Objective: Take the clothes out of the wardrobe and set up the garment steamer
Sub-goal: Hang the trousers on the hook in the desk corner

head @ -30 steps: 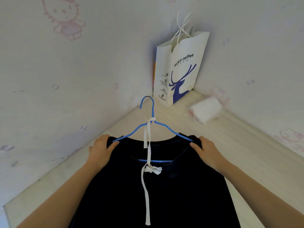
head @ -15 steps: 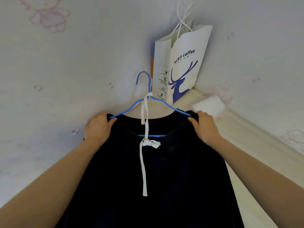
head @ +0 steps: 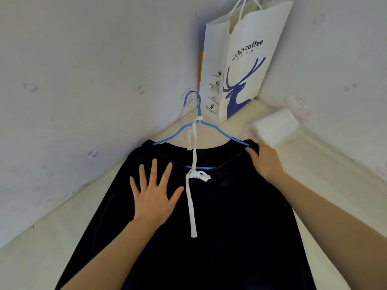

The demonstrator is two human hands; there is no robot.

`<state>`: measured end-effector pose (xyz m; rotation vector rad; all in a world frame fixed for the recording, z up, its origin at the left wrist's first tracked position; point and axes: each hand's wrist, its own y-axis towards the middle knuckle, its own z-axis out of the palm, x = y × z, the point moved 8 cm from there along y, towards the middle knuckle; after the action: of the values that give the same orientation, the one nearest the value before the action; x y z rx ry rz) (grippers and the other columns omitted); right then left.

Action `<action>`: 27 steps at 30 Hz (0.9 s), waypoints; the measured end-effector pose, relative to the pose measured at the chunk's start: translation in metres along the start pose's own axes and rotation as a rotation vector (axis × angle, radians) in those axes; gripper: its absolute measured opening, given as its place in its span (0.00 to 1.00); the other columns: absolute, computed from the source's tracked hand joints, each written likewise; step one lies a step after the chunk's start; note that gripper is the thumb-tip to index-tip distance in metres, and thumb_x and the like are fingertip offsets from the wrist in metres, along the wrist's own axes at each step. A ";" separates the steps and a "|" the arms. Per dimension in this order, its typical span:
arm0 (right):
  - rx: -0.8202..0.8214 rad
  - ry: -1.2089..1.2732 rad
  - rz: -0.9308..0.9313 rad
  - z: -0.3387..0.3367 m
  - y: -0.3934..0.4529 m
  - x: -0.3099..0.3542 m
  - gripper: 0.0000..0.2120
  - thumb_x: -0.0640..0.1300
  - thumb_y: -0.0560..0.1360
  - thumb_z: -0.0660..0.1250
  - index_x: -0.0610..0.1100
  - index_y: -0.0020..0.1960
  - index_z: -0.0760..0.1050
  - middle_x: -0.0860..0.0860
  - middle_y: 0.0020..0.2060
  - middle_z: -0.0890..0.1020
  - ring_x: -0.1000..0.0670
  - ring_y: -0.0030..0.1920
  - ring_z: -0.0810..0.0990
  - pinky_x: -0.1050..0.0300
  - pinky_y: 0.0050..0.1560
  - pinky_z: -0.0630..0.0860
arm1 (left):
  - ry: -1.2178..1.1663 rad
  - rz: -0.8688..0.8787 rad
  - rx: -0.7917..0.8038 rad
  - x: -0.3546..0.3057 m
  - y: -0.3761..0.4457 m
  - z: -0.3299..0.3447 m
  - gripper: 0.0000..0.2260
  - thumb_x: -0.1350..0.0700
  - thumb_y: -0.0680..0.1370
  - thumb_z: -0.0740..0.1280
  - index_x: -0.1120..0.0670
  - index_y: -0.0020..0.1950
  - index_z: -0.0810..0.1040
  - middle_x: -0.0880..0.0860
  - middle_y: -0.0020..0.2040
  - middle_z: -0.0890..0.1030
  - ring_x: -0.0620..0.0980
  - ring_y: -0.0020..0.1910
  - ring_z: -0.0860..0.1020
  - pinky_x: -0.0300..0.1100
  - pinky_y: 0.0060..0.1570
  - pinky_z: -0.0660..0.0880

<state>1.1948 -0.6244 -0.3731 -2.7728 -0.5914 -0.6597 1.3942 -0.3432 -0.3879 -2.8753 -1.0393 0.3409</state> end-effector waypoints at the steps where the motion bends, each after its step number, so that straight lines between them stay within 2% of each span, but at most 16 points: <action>1: 0.000 0.003 0.011 0.002 0.001 -0.002 0.17 0.53 0.79 0.61 0.39 0.44 0.70 0.39 0.42 0.78 0.36 0.45 0.76 0.45 0.43 0.74 | 0.002 -0.017 0.025 0.003 -0.001 0.009 0.33 0.30 0.75 0.45 0.37 0.76 0.39 0.50 0.79 0.37 0.60 0.76 0.37 0.65 0.72 0.41; 4: -0.006 -0.019 0.042 0.006 0.004 -0.004 0.18 0.55 0.78 0.61 0.39 0.46 0.70 0.39 0.44 0.78 0.36 0.48 0.76 0.42 0.46 0.75 | 0.008 -0.021 0.028 0.008 0.007 0.020 0.32 0.30 0.75 0.44 0.36 0.75 0.35 0.50 0.78 0.33 0.61 0.76 0.37 0.68 0.71 0.43; 7: -0.023 -0.038 0.101 0.006 0.011 -0.007 0.17 0.55 0.78 0.60 0.40 0.52 0.71 0.40 0.49 0.78 0.37 0.53 0.74 0.42 0.50 0.73 | 0.024 0.014 -0.018 0.008 0.020 0.022 0.30 0.32 0.76 0.43 0.36 0.76 0.38 0.52 0.79 0.38 0.62 0.77 0.40 0.70 0.69 0.44; 10: -0.038 -0.070 0.143 0.005 0.015 -0.012 0.20 0.55 0.79 0.60 0.38 0.58 0.71 0.40 0.54 0.76 0.37 0.58 0.72 0.42 0.53 0.69 | 0.009 0.029 -0.015 0.005 0.035 0.021 0.29 0.36 0.78 0.49 0.36 0.76 0.41 0.51 0.79 0.38 0.61 0.77 0.39 0.72 0.69 0.43; 15: -0.058 -0.238 0.031 0.002 0.003 -0.007 0.18 0.50 0.80 0.57 0.36 0.59 0.69 0.39 0.55 0.74 0.37 0.56 0.71 0.43 0.52 0.69 | 0.023 0.021 0.005 0.004 0.036 0.020 0.29 0.37 0.79 0.51 0.36 0.76 0.39 0.51 0.79 0.37 0.61 0.77 0.38 0.71 0.68 0.42; 18: -0.042 -0.230 -0.031 0.001 -0.013 -0.006 0.19 0.47 0.80 0.57 0.38 0.66 0.66 0.39 0.59 0.72 0.37 0.57 0.71 0.42 0.55 0.68 | 0.046 -0.018 0.054 0.001 0.034 0.018 0.29 0.38 0.80 0.50 0.36 0.76 0.37 0.51 0.78 0.36 0.61 0.77 0.38 0.70 0.69 0.44; 20: -0.030 -0.235 -0.075 0.000 -0.029 -0.006 0.22 0.48 0.80 0.56 0.39 0.71 0.63 0.39 0.64 0.70 0.37 0.62 0.70 0.43 0.60 0.67 | 0.025 -0.047 0.070 -0.003 0.029 0.015 0.29 0.39 0.80 0.51 0.37 0.76 0.38 0.50 0.78 0.36 0.61 0.77 0.39 0.70 0.69 0.46; 24: 0.038 -0.338 -0.165 0.003 -0.068 -0.005 0.27 0.49 0.81 0.55 0.40 0.76 0.56 0.41 0.74 0.61 0.40 0.73 0.60 0.45 0.72 0.60 | -0.018 -0.076 0.084 -0.009 0.006 0.013 0.29 0.43 0.81 0.52 0.41 0.78 0.40 0.49 0.79 0.39 0.60 0.77 0.41 0.69 0.70 0.48; 27: 0.107 -0.390 -0.205 0.007 -0.100 -0.004 0.29 0.49 0.81 0.56 0.41 0.77 0.51 0.43 0.76 0.55 0.41 0.76 0.52 0.45 0.75 0.55 | 0.013 -0.030 0.118 -0.017 -0.023 0.016 0.29 0.44 0.82 0.52 0.42 0.78 0.40 0.50 0.79 0.42 0.60 0.77 0.40 0.65 0.71 0.48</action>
<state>1.1507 -0.5341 -0.3684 -2.7752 -0.9660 -0.1099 1.3635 -0.3361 -0.3971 -2.7512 -1.0223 0.3679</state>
